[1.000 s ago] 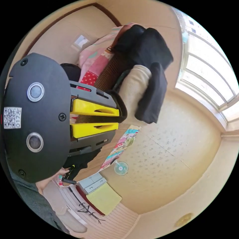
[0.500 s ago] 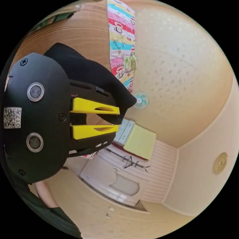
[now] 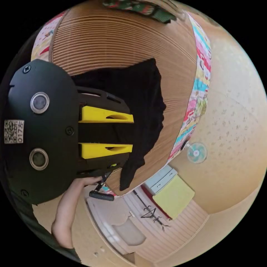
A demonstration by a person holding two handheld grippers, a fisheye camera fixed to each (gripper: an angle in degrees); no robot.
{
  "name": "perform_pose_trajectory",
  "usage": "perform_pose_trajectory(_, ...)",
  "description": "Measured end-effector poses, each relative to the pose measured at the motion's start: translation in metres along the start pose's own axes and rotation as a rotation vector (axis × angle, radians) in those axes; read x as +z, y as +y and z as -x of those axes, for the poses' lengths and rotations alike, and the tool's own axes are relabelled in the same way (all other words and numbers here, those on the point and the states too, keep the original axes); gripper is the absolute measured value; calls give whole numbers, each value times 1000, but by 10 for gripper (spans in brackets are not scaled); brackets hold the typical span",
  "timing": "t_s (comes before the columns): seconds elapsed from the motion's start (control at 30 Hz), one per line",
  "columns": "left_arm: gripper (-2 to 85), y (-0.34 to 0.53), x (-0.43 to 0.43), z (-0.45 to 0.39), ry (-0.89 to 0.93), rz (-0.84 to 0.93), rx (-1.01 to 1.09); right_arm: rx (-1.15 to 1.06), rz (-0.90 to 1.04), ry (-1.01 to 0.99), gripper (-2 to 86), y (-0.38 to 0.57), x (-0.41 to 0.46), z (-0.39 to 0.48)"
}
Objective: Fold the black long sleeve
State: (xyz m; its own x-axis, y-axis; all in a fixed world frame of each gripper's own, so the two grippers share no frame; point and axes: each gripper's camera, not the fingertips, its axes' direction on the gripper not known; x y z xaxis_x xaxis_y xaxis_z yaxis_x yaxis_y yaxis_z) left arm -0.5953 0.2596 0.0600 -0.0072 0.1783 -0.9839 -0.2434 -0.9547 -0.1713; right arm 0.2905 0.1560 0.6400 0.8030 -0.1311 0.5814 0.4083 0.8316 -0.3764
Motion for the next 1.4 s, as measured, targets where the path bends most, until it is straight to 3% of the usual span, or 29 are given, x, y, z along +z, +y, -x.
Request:
perform_pose_trajectory(0.07,118,-1,14,17,-119,48,-39,-1,-1,2,2,-1,0,-1)
perform_pose_trajectory(0.13,96,-4,55,23,-255,220,-13,-2,-1,5,2,-2,0,-3)
perform_pose_trajectory(0.37,81,0,85,-8,-460,133,134,-15,-4,31,2,-4,-1,-4)
perform_pose_trajectory(0.6,79,-5,80,10,-358,112,107,-22,-8,44,3,-7,-4,-8)
perform_pose_trajectory(0.87,79,-12,79,17,-359,103,112,-27,-20,39,3,-11,-15,-16)
perform_pose_trajectory(1.4,79,-26,69,42,-338,98,106,60,-26,-184,4,-21,-44,-70)
